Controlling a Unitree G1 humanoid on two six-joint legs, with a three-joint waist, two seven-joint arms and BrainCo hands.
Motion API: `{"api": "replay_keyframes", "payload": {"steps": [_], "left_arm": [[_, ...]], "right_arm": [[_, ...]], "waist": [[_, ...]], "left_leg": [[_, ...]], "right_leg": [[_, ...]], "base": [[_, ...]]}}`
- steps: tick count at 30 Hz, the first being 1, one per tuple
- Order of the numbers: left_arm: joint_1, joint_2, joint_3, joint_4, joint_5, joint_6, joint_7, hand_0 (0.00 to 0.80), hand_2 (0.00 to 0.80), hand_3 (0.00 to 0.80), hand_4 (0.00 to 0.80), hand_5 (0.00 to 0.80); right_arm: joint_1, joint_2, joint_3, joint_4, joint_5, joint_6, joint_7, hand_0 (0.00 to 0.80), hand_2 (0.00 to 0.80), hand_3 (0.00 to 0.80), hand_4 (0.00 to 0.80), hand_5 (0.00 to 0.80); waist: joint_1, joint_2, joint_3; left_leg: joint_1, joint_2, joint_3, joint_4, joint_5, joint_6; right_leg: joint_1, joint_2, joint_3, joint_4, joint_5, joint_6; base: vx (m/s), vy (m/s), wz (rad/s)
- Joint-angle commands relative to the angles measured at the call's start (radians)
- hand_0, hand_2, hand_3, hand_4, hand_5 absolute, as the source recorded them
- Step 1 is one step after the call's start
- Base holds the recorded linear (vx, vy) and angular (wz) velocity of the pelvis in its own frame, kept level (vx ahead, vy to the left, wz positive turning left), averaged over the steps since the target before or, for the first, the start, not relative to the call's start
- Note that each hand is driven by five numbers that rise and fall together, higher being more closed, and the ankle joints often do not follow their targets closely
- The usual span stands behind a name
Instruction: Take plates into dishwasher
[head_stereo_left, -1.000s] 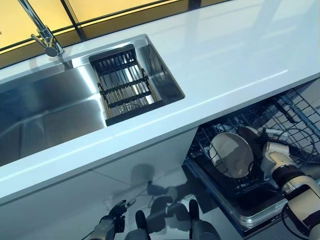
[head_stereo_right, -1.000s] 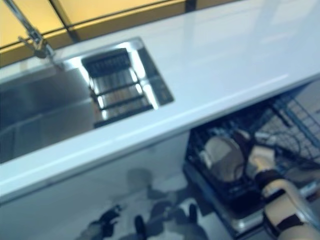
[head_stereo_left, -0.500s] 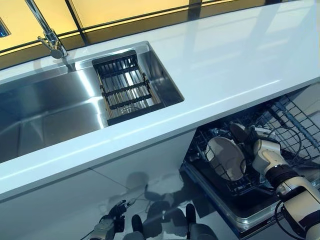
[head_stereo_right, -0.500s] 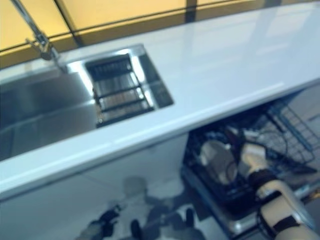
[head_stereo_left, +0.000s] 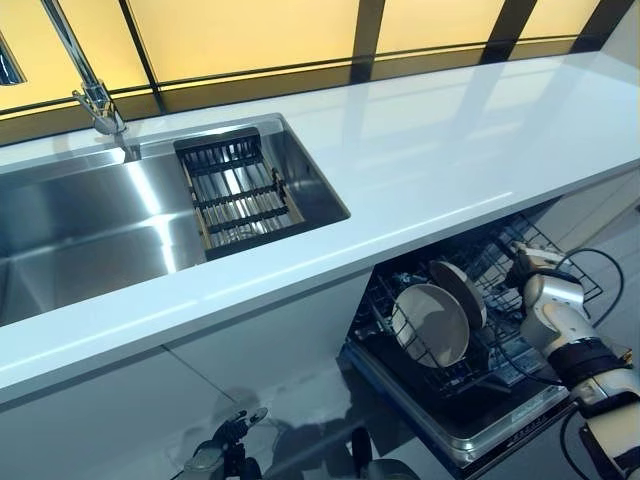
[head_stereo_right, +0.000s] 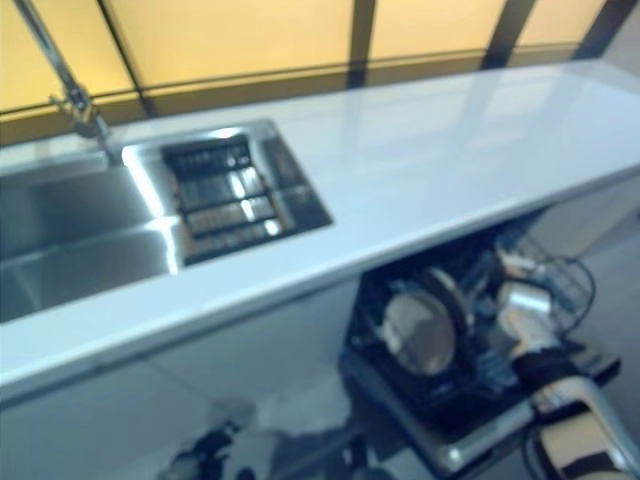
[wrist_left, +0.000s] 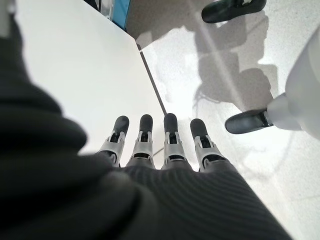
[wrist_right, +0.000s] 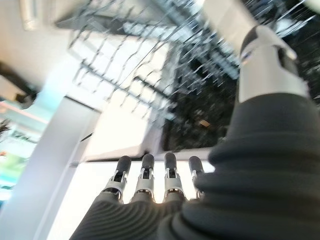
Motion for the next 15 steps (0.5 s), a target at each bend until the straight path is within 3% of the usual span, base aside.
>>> {"api": "replay_keyframes", "payload": {"steps": [1,7,15], "left_arm": [[-0.042,0.011,0.028,0.048,0.045,-0.003,0.018,0.000,0.000,0.000,0.000,0.000],[-0.018,0.010,0.046,0.046,0.038,0.022,0.012,0.000,0.000,0.000,0.000,0.000],[-0.017,0.021,0.049,0.046,0.012,0.044,0.015,0.000,0.000,0.000,0.000,0.000]], "right_arm": [[-0.013,-0.083,-0.033,-0.032,-0.061,-0.008,0.000,0.000,0.000,0.000,0.000,0.000],[0.043,-0.141,-0.132,-0.076,-0.013,-0.049,0.037,0.000,0.000,0.000,0.000,0.000],[0.077,-0.197,-0.228,-0.064,0.134,-0.073,-0.033,0.000,0.000,0.000,0.000,0.000]], "waist": [[-0.009,-0.014,-0.014],[-0.029,-0.019,-0.032],[-0.040,-0.019,-0.038]], "left_leg": [[0.043,0.026,-0.029,0.003,-0.042,0.015],[0.068,0.025,-0.012,0.003,-0.050,0.020],[0.083,0.017,-0.003,0.003,-0.054,0.023]], "right_leg": [[0.012,-0.016,0.017,0.001,0.004,0.050],[0.029,-0.014,0.029,0.001,0.001,0.048],[0.043,-0.017,0.032,0.001,0.001,0.048]], "base": [[0.020,0.029,-0.13],[0.017,0.048,-0.06],[-0.020,0.041,-0.06]]}}
